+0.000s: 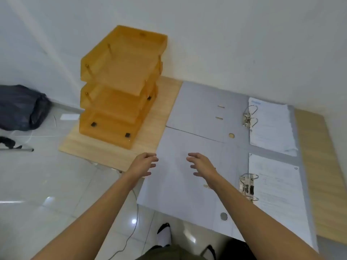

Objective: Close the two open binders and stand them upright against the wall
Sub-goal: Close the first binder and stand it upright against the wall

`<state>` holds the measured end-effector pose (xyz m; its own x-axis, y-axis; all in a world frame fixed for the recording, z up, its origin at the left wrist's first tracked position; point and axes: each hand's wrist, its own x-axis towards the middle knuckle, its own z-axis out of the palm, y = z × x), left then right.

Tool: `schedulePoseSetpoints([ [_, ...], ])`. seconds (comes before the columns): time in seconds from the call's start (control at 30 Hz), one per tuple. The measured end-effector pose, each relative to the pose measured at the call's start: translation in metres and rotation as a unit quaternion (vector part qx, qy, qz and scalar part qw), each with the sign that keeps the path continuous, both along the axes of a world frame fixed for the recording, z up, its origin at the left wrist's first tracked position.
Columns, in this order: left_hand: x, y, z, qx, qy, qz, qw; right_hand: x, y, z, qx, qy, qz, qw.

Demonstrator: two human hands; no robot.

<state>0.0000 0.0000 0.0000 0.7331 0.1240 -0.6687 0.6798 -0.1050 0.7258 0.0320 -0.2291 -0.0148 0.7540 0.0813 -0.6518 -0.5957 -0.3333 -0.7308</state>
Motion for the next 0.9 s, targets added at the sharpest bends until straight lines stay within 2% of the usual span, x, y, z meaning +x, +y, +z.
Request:
schedulePoseSetpoints([
  [0.23,0.012,0.009,-0.036,0.033,0.053,-0.015,0.998,-0.001,0.016,-0.019,-0.023,0.046,0.029,0.998],
  [0.43,0.024,0.01,-0.057,0.076,0.066,-0.019,0.995,0.004,0.018,-0.024,-0.017,0.055,0.035,0.998],
  [0.77,0.038,-0.004,-0.066,0.084,0.061,0.024,0.994,0.0,0.027,-0.023,0.001,0.068,0.034,0.997],
  [0.9,0.042,0.002,-0.06,0.049,0.046,0.019,0.998,-0.002,0.033,-0.015,0.017,0.047,0.041,0.998],
])
